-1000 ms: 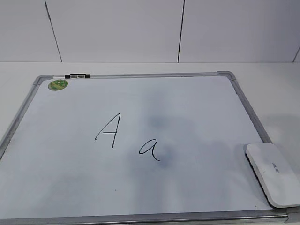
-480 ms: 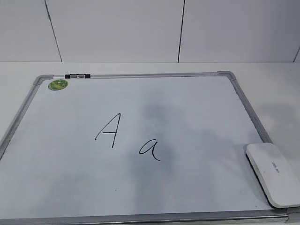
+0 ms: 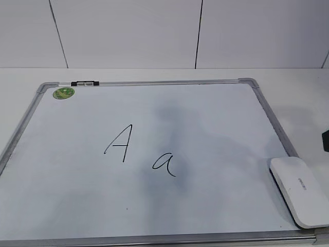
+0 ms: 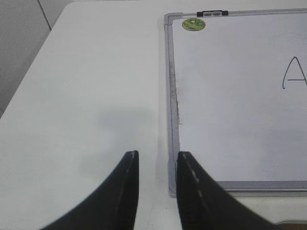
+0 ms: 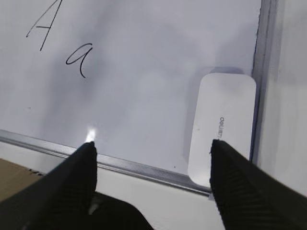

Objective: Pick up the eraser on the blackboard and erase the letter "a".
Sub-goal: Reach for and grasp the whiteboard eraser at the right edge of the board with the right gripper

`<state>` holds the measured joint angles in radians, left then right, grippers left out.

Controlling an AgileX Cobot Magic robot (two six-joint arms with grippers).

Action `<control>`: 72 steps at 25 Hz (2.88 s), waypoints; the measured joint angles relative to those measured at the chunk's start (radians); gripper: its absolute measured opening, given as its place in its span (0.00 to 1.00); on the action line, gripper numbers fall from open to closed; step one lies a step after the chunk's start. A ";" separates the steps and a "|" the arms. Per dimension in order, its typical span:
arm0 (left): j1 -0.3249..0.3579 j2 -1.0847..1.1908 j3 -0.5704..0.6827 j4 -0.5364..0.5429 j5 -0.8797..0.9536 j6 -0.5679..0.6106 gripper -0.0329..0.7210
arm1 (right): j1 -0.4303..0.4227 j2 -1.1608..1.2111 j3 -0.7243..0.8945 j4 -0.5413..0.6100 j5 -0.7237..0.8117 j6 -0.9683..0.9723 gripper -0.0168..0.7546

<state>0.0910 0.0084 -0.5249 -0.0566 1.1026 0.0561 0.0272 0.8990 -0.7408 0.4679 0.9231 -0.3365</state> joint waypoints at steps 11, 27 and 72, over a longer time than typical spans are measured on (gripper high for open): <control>0.000 0.000 0.000 0.000 0.000 0.000 0.29 | 0.019 0.239 -0.076 -0.072 0.136 0.072 0.80; 0.000 0.000 0.000 0.000 -0.002 0.000 0.29 | 0.151 0.419 -0.206 -0.369 0.195 0.359 0.88; 0.000 0.000 0.000 0.000 -0.002 0.000 0.29 | 0.191 0.709 -0.212 -0.468 0.035 0.543 0.88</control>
<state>0.0910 0.0084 -0.5249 -0.0566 1.1010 0.0561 0.2186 1.6082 -0.9529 0.0000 0.9582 0.2063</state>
